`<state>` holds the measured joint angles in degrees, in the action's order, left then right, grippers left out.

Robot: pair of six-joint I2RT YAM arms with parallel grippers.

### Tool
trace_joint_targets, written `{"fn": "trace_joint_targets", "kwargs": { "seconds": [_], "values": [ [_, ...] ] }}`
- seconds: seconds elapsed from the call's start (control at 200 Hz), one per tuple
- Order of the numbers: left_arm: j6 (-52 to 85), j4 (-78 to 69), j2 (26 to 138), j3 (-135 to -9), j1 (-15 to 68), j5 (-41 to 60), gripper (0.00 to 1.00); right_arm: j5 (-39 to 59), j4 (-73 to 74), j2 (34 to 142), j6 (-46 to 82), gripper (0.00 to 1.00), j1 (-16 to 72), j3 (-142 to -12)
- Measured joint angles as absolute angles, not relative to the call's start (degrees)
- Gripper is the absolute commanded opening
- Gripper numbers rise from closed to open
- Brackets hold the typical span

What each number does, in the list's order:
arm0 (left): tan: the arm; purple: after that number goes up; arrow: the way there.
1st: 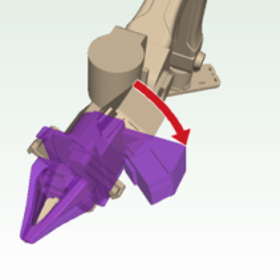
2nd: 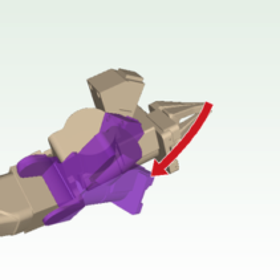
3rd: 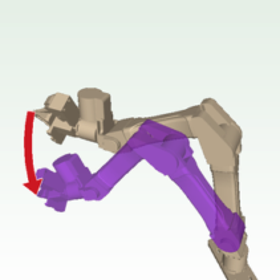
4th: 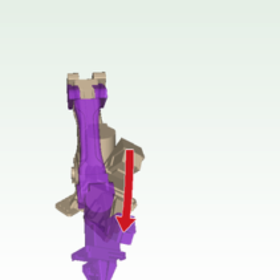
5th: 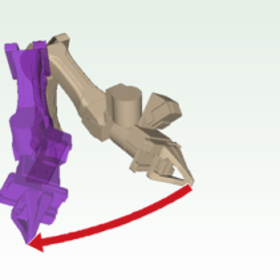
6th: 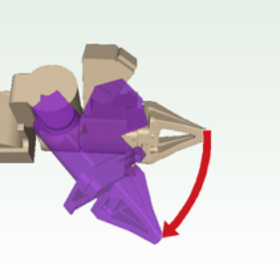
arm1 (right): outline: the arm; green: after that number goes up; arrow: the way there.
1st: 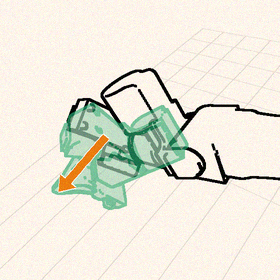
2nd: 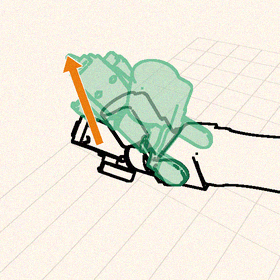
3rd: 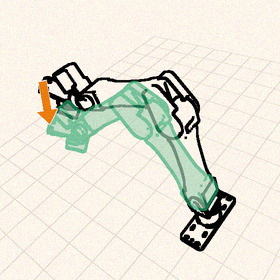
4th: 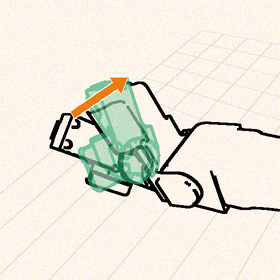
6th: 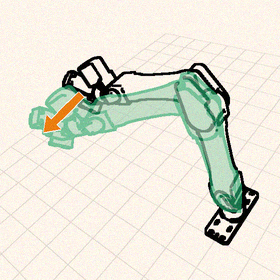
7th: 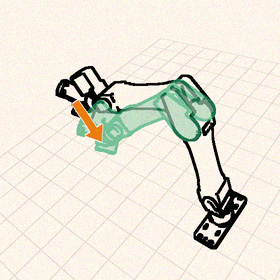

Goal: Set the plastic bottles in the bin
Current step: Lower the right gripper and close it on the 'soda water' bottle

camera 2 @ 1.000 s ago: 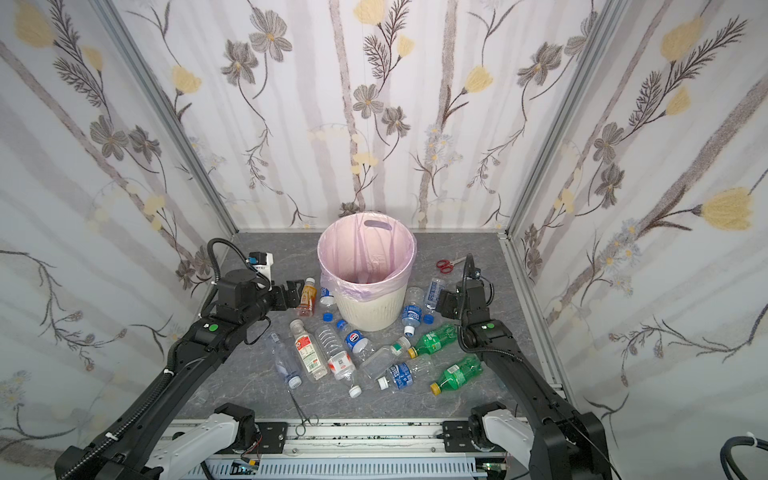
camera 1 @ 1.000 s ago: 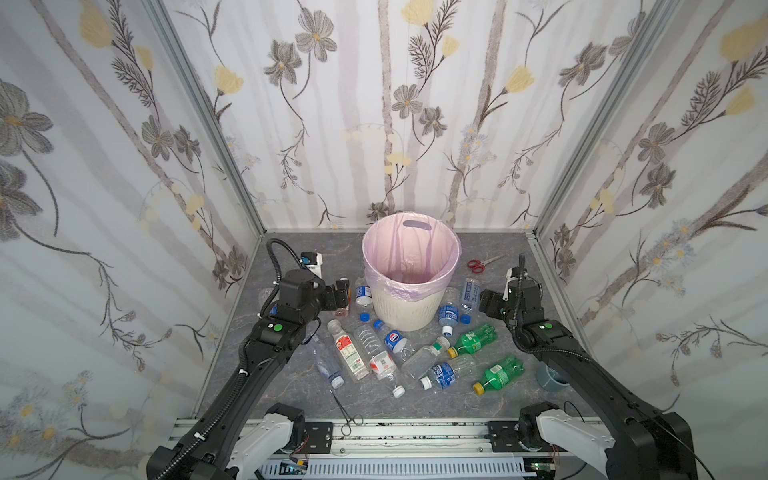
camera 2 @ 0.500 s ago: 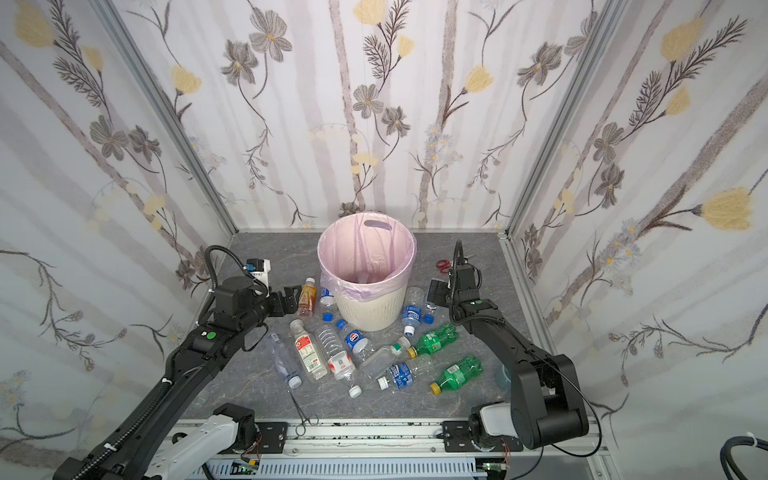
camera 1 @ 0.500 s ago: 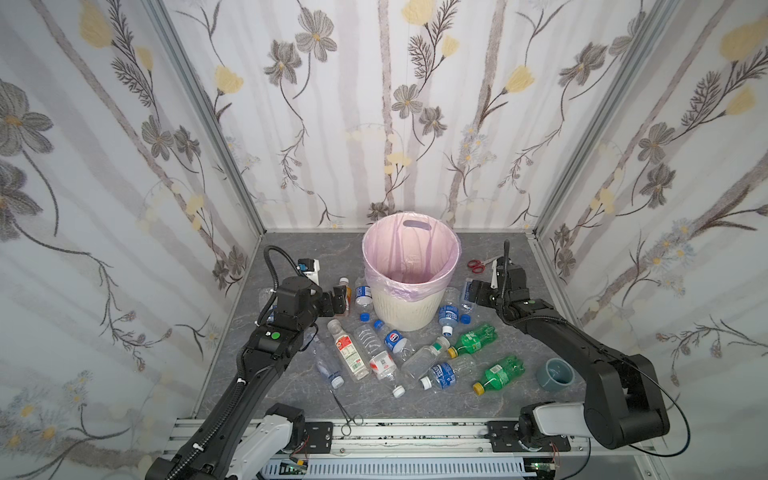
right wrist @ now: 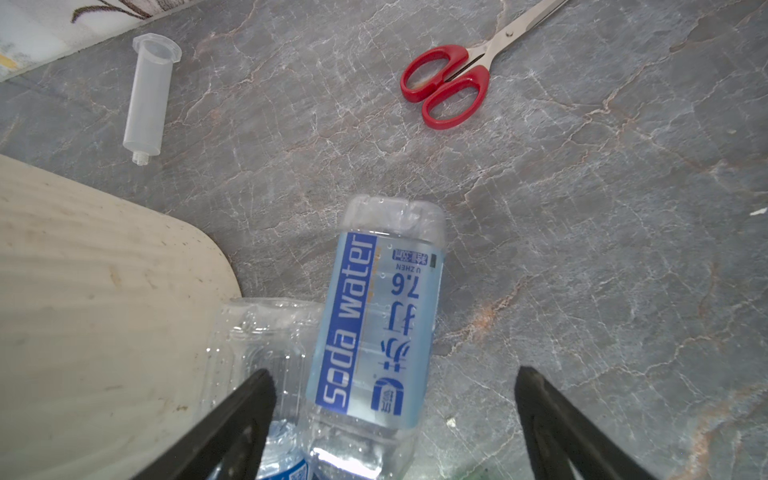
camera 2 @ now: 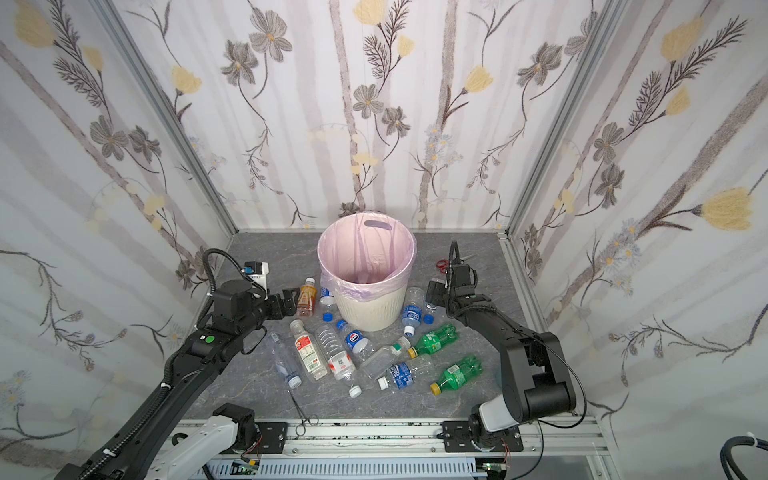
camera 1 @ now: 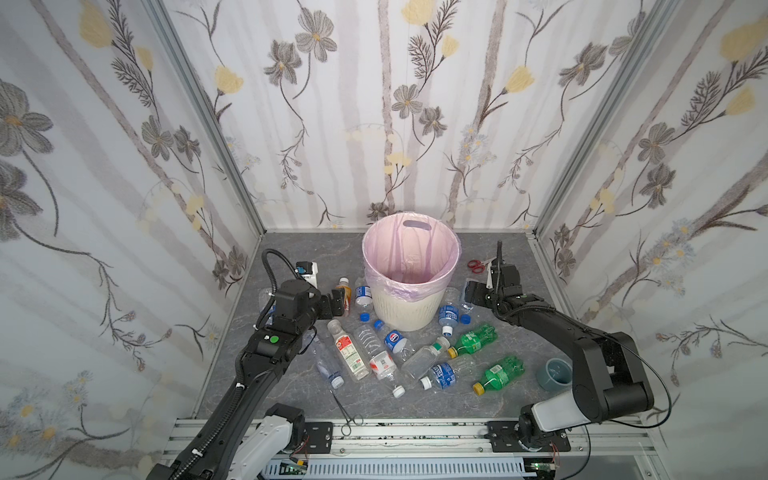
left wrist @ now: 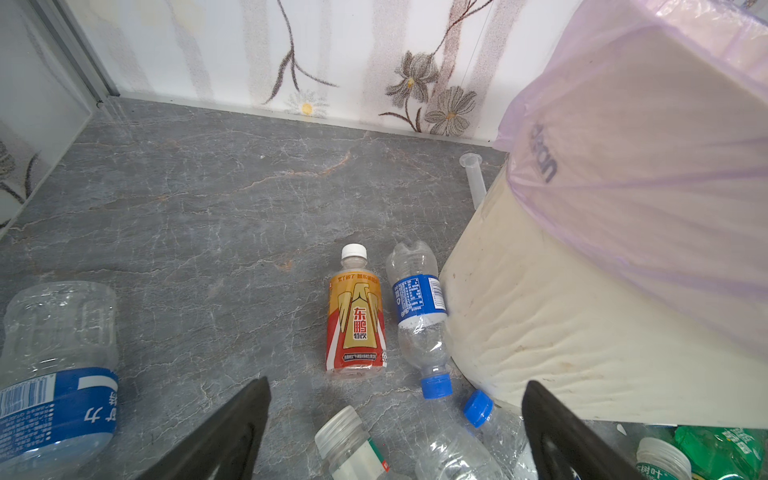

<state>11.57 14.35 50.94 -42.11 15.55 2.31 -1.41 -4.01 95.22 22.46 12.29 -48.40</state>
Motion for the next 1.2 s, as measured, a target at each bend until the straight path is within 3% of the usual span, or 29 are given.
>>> {"fn": "trace_joint_targets", "kwargs": {
  "seconds": [0.83, 1.199],
  "values": [
    [12.01, 14.35, 49.19, -41.39, 15.49, 0.12, 0.96, -0.36, -3.22, 108.88, 22.92, 0.84, 12.03, -56.84],
    [12.01, 14.37, 48.29, -41.39, 15.49, 0.03, 0.96, -0.36, -7.6, 112.4, 22.44, 0.74, 11.94, -62.41]
  ]
}}
